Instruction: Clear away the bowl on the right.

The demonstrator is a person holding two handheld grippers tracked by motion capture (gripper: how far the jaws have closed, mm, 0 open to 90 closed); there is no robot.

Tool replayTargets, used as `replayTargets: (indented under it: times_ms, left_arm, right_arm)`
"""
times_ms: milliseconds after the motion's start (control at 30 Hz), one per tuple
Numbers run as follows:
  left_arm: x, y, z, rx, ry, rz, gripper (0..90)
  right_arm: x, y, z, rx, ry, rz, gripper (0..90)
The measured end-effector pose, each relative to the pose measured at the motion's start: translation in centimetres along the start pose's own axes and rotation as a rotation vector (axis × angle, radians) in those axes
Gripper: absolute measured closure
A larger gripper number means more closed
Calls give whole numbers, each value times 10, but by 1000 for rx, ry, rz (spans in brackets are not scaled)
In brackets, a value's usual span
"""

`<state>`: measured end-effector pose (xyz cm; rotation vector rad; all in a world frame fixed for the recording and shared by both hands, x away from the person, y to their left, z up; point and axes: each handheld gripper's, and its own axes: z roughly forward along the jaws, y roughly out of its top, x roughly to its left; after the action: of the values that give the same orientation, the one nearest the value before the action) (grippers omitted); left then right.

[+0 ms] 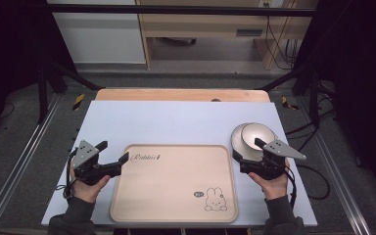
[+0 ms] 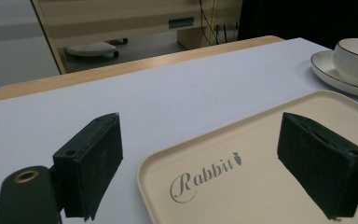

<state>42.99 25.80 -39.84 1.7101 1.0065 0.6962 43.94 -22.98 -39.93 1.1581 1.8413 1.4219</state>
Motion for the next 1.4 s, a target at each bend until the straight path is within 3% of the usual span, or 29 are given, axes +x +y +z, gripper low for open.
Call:
replayTargets:
  times_ms: [567,800,1100,1400]
  left_arm:
    - [2,-3,1,9,-2,-12,137]
    - [1,-3,3,9,-3,-12,137]
    - [3,-4,3,12,0,-13,137]
    - [3,-4,3,9,5,-13,137]
  right_arm:
    - [-5,3,-3,-11,-35,13,108]
    - [-13,4,-6,-18,-84,-6,124]
    - [-27,6,-7,10,-123,20,130]
    - [-33,8,-9,4,-150,36,129]
